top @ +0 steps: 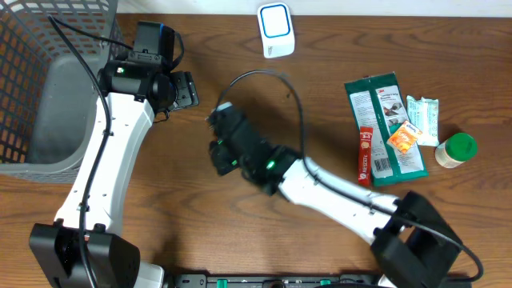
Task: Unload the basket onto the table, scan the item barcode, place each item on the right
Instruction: 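Move the right gripper left over the second tissue pack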
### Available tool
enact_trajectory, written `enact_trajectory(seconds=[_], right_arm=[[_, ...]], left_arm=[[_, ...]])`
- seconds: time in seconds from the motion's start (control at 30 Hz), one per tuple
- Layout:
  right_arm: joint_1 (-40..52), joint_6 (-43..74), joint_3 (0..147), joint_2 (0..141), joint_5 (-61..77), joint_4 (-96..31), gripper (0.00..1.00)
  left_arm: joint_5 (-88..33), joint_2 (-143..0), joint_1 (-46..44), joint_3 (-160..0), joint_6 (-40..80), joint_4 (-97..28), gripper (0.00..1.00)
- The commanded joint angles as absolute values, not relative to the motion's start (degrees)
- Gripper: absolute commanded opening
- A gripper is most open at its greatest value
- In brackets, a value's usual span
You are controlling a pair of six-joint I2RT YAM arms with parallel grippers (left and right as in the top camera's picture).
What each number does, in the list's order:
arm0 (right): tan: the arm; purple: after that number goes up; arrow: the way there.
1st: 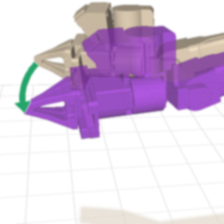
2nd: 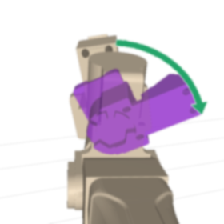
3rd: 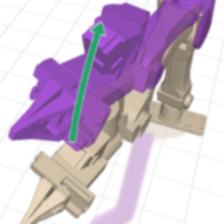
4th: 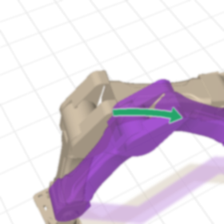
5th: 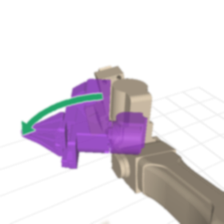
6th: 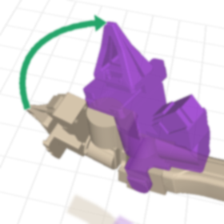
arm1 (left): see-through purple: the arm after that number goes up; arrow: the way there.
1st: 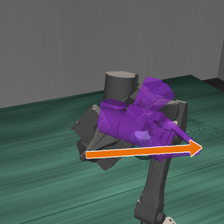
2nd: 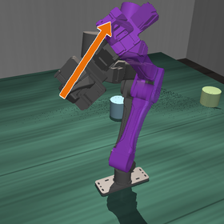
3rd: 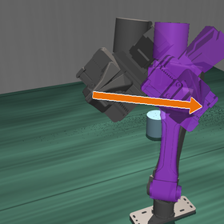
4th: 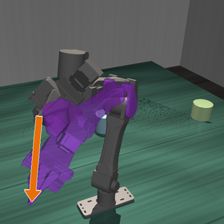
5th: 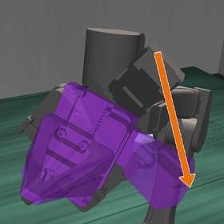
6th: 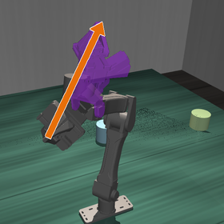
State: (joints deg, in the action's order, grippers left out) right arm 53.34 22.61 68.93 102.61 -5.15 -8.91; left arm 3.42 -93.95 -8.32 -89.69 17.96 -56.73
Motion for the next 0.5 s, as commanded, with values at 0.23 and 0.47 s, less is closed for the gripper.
enact_trajectory(seconds=[0.23,0.47], right_arm=[[56.29,23.09,68.88,111.5,-15.14,-1.28,0.01],[54.81,22.02,68.88,113.34,-21.45,-3.86,0.01]], left_arm=[[4.56,-92.47,-8.16,-89.69,17.65,-56.95,0.8],[4.56,-92.47,-8.16,-89.69,17.65,-56.95,0.8]])
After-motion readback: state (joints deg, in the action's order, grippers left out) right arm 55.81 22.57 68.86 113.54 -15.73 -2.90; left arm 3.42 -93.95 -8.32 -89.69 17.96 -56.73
